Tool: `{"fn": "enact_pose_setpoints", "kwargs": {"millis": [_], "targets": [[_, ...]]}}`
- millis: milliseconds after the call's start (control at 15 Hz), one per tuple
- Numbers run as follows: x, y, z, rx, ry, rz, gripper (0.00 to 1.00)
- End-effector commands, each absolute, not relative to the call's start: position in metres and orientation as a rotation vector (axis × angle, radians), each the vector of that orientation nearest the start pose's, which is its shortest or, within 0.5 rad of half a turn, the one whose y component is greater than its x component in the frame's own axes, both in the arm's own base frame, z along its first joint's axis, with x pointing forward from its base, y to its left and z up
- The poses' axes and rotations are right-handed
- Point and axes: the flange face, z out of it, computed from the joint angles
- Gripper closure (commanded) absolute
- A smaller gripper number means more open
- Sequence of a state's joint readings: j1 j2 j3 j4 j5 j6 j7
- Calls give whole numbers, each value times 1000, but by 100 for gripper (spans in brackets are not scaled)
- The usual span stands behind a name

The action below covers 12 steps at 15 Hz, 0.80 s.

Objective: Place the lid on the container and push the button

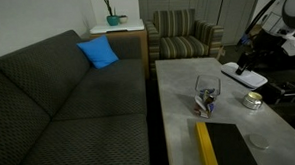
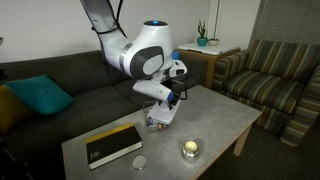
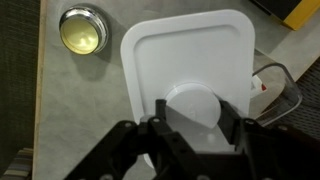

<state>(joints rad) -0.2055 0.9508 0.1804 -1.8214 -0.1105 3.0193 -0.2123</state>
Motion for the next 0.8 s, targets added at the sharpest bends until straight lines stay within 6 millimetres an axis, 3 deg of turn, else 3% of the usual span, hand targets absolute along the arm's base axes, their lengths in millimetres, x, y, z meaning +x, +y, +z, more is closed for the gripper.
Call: {"fn": "enact_pose_setpoints", "kwargs": {"millis": [0,333,600,667,733], "targets": [[616,-15,41,-3073,-287,-475,71],[620,-5,28,-3060,200,-519,71],[633,12,36,-2931,538,-500,71],[625,9,29,-2988,420,-495,71],[627,13,31,-2979,431,-500,46]]}}
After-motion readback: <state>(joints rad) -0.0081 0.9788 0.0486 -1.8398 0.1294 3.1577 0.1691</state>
